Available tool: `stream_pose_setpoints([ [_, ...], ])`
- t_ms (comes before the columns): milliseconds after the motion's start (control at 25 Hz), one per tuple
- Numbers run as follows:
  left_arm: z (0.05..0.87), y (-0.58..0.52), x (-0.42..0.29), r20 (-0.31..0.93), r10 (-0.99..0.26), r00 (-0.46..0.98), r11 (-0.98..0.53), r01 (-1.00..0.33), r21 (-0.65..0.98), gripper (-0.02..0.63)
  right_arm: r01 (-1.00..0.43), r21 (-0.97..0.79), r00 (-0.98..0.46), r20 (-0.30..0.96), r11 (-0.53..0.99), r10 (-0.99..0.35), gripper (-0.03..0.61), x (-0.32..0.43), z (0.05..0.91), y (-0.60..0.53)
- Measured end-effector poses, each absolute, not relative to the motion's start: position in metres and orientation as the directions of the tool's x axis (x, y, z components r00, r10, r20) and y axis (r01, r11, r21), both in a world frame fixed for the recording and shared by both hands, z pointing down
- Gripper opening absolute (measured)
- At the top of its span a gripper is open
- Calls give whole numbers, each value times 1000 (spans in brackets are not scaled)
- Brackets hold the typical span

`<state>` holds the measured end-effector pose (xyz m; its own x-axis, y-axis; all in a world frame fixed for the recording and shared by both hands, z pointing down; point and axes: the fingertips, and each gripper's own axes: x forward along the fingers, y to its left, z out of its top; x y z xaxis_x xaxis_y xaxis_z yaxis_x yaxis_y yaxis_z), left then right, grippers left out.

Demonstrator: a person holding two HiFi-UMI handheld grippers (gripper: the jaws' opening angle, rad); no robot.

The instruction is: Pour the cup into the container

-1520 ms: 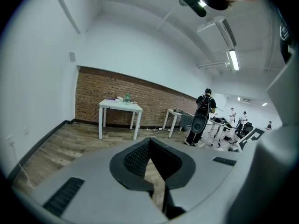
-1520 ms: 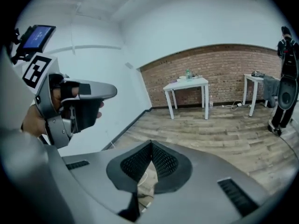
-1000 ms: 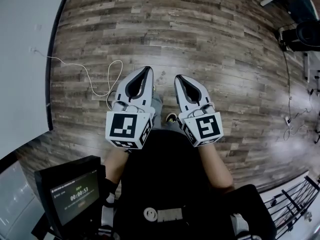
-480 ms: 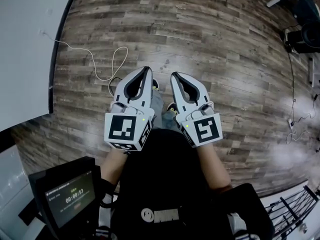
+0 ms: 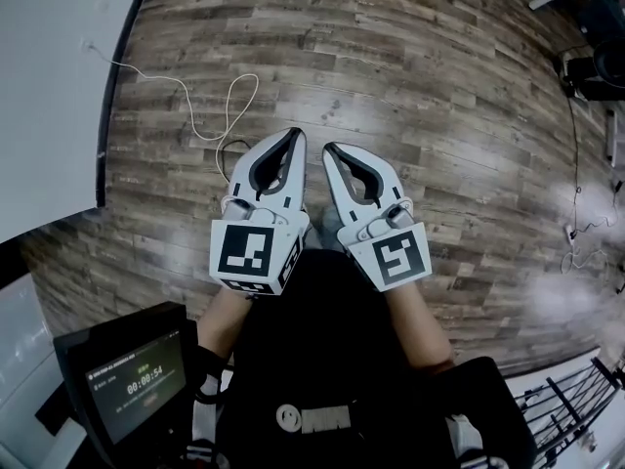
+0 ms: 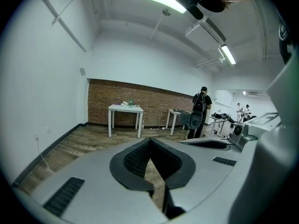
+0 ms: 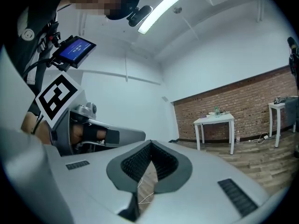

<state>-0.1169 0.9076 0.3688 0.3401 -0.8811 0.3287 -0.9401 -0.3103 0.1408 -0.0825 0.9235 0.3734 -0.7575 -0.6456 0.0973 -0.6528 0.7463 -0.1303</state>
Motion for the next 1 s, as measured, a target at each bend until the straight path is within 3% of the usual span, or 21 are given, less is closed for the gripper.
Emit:
stream_pose_setpoints([
  [520, 351, 990, -174, 272, -866, 420, -372, -904, 209, 3, -741, -86, -671, 135, 666, -729, 3, -122, 360, 1001],
  [1000, 344, 1068, -143, 215, -822, 526, -480, -846, 233, 3, -788, -91, -615, 173, 610, -769, 3, -111, 369, 1083],
])
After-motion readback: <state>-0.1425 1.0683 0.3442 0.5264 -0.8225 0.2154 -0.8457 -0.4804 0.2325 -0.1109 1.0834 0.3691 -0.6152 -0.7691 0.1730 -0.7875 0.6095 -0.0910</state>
